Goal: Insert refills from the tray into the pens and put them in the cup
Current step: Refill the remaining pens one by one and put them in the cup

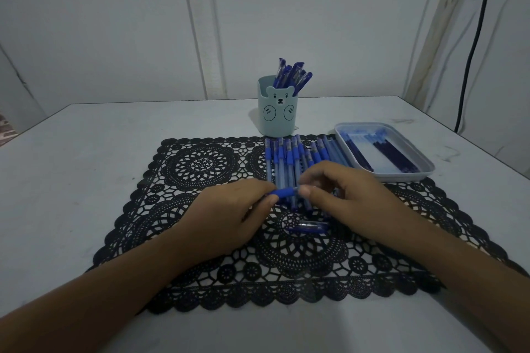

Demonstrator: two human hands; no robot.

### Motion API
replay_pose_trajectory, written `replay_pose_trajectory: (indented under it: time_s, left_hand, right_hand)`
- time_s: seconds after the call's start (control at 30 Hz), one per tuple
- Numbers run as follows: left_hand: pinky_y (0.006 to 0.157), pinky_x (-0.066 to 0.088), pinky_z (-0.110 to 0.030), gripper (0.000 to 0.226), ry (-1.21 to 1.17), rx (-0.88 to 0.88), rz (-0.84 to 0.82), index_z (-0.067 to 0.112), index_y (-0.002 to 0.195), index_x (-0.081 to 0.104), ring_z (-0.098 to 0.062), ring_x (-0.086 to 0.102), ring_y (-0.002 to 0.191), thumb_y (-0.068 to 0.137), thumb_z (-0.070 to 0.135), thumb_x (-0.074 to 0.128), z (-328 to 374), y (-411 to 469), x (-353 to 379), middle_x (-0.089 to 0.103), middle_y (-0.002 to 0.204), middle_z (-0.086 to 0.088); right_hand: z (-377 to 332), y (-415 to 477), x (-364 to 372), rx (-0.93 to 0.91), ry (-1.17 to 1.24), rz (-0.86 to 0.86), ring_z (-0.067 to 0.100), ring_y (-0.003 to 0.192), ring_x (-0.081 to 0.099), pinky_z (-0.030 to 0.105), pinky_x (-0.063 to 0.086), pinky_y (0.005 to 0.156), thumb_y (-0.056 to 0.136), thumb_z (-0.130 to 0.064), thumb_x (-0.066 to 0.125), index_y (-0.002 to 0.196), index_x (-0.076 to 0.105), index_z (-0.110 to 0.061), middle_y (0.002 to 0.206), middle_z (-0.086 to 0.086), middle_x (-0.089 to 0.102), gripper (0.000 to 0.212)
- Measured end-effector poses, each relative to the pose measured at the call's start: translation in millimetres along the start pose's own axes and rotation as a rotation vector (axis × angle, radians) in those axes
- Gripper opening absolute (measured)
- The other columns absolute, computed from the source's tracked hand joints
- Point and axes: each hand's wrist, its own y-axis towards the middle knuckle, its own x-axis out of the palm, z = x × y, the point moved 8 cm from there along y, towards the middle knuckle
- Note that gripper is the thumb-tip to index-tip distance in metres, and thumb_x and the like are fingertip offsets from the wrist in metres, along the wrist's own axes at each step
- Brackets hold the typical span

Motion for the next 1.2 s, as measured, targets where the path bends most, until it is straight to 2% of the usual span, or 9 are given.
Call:
replay_pose_trajectory:
  time_s: [0.17, 0.3, 0.53, 0.73, 0.83, 0.9, 1.0, 1.13, 1.2]
  left_hand:
    - [0.057, 0.049, -0.03, 0.034, -0.048, -0.048, 0.024, 0.014, 0.105, 0.063, -0.008, 0.056, 0.066, 0.094, 0.034, 0.037, -8, 0, 0, 0.064, 0.081, 0.005]
    - [0.056, 0.042, -0.017, 0.039, -0.068, -0.129, 0.033, 0.02, 0.105, 0.063, -0.003, 0.05, 0.066, 0.092, 0.041, 0.033, -15, 0, -1, 0.058, 0.076, 0.015]
    - [0.05, 0.033, -0.017, 0.032, -0.121, -0.272, 0.05, 0.025, 0.095, 0.062, -0.007, 0.05, 0.061, 0.089, 0.042, 0.035, -27, 1, -2, 0.05, 0.059, 0.014]
    - [0.053, 0.036, -0.016, 0.043, -0.11, -0.235, 0.037, 0.026, 0.098, 0.061, -0.007, 0.05, 0.066, 0.087, 0.048, 0.027, -24, 2, -1, 0.051, 0.063, 0.015]
    - [0.056, 0.037, -0.014, 0.041, -0.106, -0.215, 0.036, 0.024, 0.097, 0.061, -0.004, 0.049, 0.065, 0.088, 0.046, 0.028, -22, 2, -1, 0.048, 0.062, 0.017]
    - [0.057, 0.037, -0.013, 0.04, -0.089, -0.194, 0.038, 0.022, 0.097, 0.062, -0.003, 0.049, 0.066, 0.089, 0.044, 0.029, -20, 2, -1, 0.048, 0.063, 0.018]
    - [0.059, 0.039, -0.016, 0.039, -0.065, -0.162, 0.049, 0.019, 0.1, 0.063, -0.005, 0.049, 0.066, 0.091, 0.041, 0.032, -18, 2, -2, 0.054, 0.069, 0.015]
    - [0.054, 0.042, -0.021, 0.039, -0.064, -0.153, 0.044, 0.019, 0.1, 0.063, -0.007, 0.049, 0.062, 0.091, 0.041, 0.031, -17, 1, -1, 0.058, 0.071, 0.011]
    - [0.053, 0.043, -0.02, 0.038, -0.053, -0.132, 0.035, 0.02, 0.102, 0.063, -0.005, 0.05, 0.062, 0.091, 0.04, 0.032, -14, 1, -1, 0.061, 0.075, 0.01]
  right_hand:
    - [6, 2, -10, 0.016, 0.078, 0.095, 0.0, 0.07, 0.056, 0.011, 0.044, 0.064, 0.085, -0.017, 0.061, 0.084, 0.059, -0.034, 0.075, -0.009, 0.062, 0.017]
    - [12, 4, -21, 0.08, 0.168, 0.144, -0.004, 0.064, 0.053, 0.008, 0.043, 0.061, 0.085, -0.011, 0.061, 0.083, 0.061, -0.033, 0.073, -0.009, 0.06, 0.022]
    - [3, 1, -3, -0.005, -0.228, -0.118, -0.013, 0.079, 0.053, 0.002, 0.038, 0.067, 0.088, -0.022, 0.057, 0.1, 0.068, -0.029, 0.083, -0.029, 0.054, 0.018]
    - [0, -3, 7, -0.062, -0.271, -0.2, -0.002, 0.078, 0.056, 0.009, 0.043, 0.069, 0.084, -0.023, 0.063, 0.085, 0.053, -0.035, 0.084, -0.019, 0.059, 0.015]
    - [0, -2, 10, -0.099, -0.335, -0.195, -0.002, 0.078, 0.053, 0.014, 0.044, 0.072, 0.084, -0.029, 0.063, 0.087, 0.061, -0.028, 0.084, -0.016, 0.056, 0.004]
    - [0, -2, 12, -0.117, -0.337, -0.201, -0.004, 0.077, 0.051, 0.009, 0.04, 0.071, 0.083, -0.031, 0.062, 0.093, 0.065, -0.025, 0.083, -0.019, 0.053, 0.012]
    - [1, 1, 3, -0.078, -0.27, -0.137, -0.005, 0.079, 0.055, 0.006, 0.042, 0.068, 0.082, -0.037, 0.057, 0.096, 0.066, -0.027, 0.083, -0.021, 0.058, 0.019]
    - [4, 2, -27, 0.033, -0.056, 0.144, -0.011, 0.073, 0.055, 0.002, 0.04, 0.065, 0.088, -0.026, 0.055, 0.095, 0.064, -0.026, 0.076, -0.019, 0.06, 0.012]
    - [2, 2, -25, 0.054, 0.012, 0.137, -0.012, 0.071, 0.054, 0.002, 0.039, 0.064, 0.085, -0.03, 0.057, 0.102, 0.061, -0.029, 0.076, -0.018, 0.06, 0.017]
